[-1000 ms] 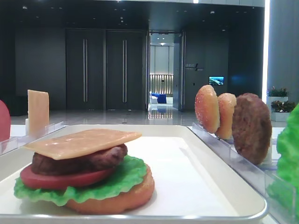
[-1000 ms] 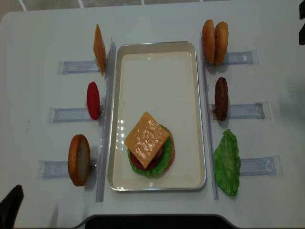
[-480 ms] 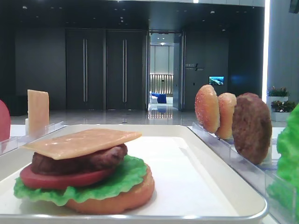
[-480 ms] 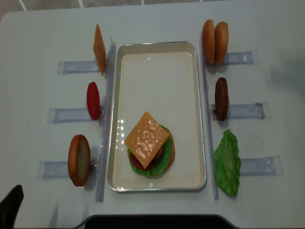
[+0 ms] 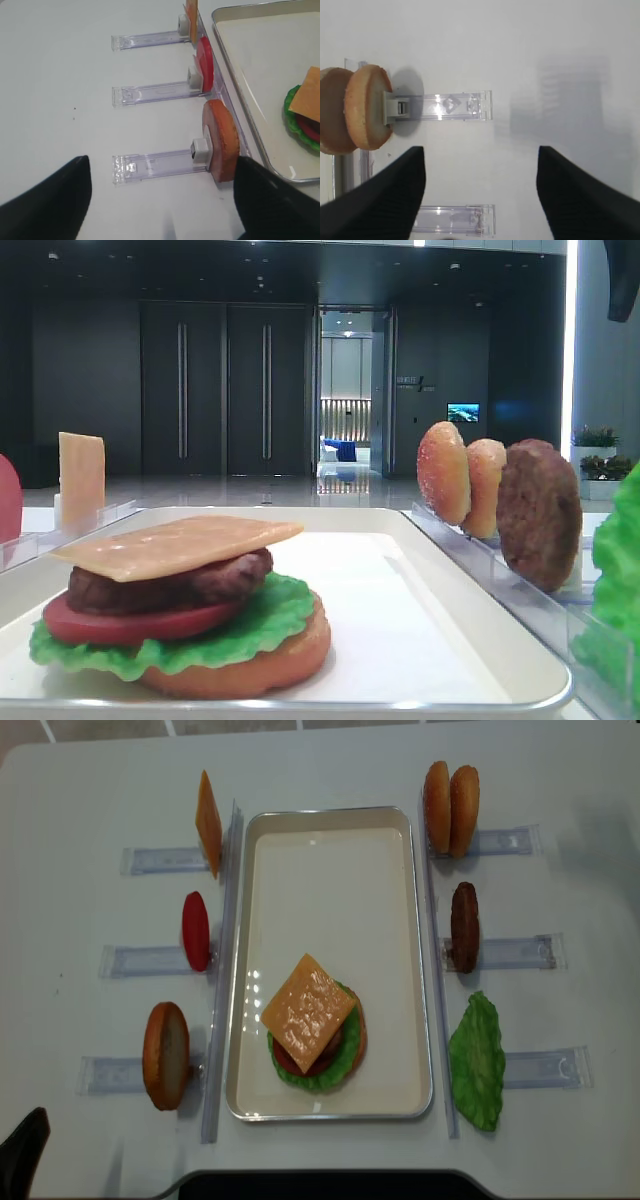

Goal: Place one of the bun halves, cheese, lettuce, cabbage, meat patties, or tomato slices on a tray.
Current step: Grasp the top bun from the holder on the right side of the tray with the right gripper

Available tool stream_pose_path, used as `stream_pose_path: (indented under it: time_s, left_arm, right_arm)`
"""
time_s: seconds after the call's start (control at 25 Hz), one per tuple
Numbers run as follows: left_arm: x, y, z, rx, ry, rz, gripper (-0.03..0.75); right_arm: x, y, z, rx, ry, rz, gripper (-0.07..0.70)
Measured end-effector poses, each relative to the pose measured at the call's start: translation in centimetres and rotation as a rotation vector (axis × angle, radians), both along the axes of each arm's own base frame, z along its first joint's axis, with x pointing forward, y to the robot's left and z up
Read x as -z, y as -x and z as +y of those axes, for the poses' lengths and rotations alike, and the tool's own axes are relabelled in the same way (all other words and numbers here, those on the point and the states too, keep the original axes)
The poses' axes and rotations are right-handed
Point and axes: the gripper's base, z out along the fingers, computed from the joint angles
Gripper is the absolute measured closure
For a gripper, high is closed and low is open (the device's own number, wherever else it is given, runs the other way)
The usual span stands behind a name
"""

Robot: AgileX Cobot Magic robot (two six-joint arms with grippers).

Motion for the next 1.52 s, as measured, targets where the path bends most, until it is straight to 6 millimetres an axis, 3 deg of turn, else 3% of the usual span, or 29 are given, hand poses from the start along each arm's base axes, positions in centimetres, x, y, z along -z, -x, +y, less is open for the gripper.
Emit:
stream_pose_path:
  time_s: [0.32, 0.64, 0.96, 1.52]
  left_arm:
    - [0.0, 0.0, 0.0, 0.000, 0.000, 0.000, 0.024]
    - [0.0, 0.0, 0.0, 0.000, 0.000, 0.000, 0.024]
    - [0.0, 0.0, 0.0, 0.000, 0.000, 0.000, 0.024]
    - [0.0, 0.0, 0.0, 0.000, 0.000, 0.000, 0.024]
  right_arm:
    - [0.8, -0.5, 0.1, 0.058, 0.007, 0.027, 0.176]
    - [2.6, -1.2, 4.2, 0.002, -0.004, 0.076, 0.176]
    - [2.0, -1.8, 7.3, -0.041, -0.014, 0.046, 0.176]
    - [2.0, -1.5, 8.8, 0.023, -0.028, 0.057, 0.176]
